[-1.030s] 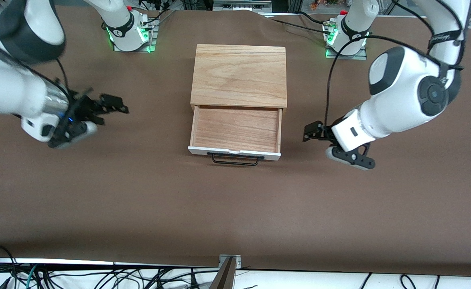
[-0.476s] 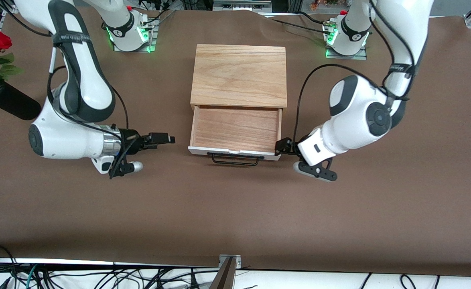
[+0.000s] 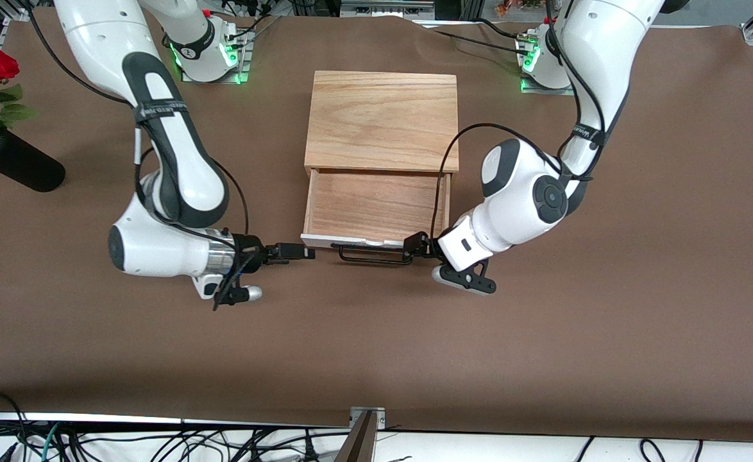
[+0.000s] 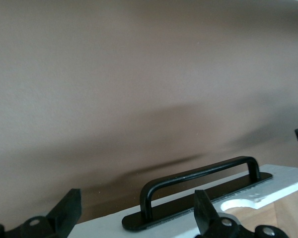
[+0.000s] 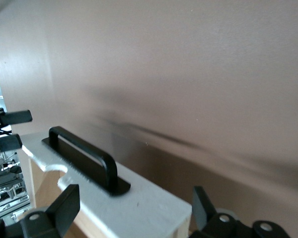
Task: Close drawer with both arms simultaneously
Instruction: 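Press both grippers against the white drawer front beside the handle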
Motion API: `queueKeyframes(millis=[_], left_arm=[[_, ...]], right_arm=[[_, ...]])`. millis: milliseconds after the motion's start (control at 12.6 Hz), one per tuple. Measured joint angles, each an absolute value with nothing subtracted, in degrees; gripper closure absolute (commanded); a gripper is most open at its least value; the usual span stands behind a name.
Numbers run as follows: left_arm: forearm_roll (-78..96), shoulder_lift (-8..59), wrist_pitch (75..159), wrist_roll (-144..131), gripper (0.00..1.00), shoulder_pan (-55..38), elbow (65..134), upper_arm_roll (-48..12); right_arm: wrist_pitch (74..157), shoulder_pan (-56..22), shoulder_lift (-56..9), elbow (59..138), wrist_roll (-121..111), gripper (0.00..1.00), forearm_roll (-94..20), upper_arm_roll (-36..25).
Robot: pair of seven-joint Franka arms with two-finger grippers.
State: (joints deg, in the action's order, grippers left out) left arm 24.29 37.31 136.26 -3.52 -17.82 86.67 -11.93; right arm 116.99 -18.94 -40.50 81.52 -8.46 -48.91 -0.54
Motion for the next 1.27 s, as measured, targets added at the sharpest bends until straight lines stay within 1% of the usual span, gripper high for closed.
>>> queueKeyframes(millis=[555,1268], left_arm=[[25.62,38.77,136.15,-3.52,0.00,-19.13,86.74,-11.92],[25.62,38.93,136.11,-3.52,0.00,-19.30,86.72,-11.89]], right_arm=[[118.35,-21.99,-41.51,81.35,-7.87,0.00,-49.05,-0.27],[118.70,-22.89,-42.53,82.19,-7.41,0.00,-50.51,-0.26]])
